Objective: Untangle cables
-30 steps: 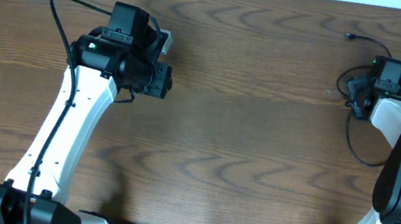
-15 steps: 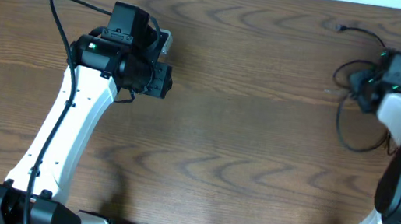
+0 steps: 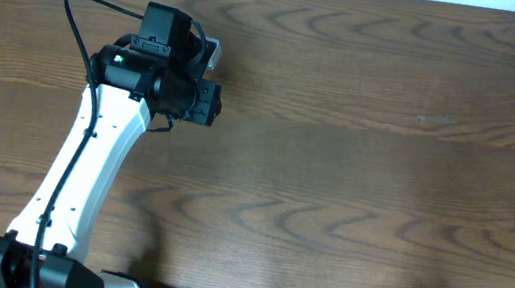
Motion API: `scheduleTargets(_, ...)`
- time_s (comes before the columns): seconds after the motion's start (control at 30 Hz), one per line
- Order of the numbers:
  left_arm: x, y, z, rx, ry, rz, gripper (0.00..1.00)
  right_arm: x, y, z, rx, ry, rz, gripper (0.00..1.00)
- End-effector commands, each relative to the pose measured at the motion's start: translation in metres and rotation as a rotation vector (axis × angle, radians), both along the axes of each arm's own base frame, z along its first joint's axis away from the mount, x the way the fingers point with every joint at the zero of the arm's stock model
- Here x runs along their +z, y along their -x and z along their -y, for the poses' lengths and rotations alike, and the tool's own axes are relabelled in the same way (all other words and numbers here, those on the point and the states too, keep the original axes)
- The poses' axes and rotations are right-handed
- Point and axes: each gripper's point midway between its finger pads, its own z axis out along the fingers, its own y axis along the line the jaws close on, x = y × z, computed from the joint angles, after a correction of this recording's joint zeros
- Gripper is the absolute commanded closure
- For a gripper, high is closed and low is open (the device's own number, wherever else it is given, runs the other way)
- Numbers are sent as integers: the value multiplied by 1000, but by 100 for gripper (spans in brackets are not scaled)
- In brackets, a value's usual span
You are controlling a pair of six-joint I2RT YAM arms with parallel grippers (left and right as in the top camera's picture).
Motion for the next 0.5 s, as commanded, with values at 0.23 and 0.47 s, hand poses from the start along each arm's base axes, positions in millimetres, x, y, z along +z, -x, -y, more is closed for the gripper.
scheduleTargets(0.23,-2,-1,-1,-3,-3,0,51,-110,46,42,-88,-216,-306,62)
scheduleTargets(0.47,-3,0,-1,-4,-4,-6,51,-157,42,40,-68,-313,-405,1)
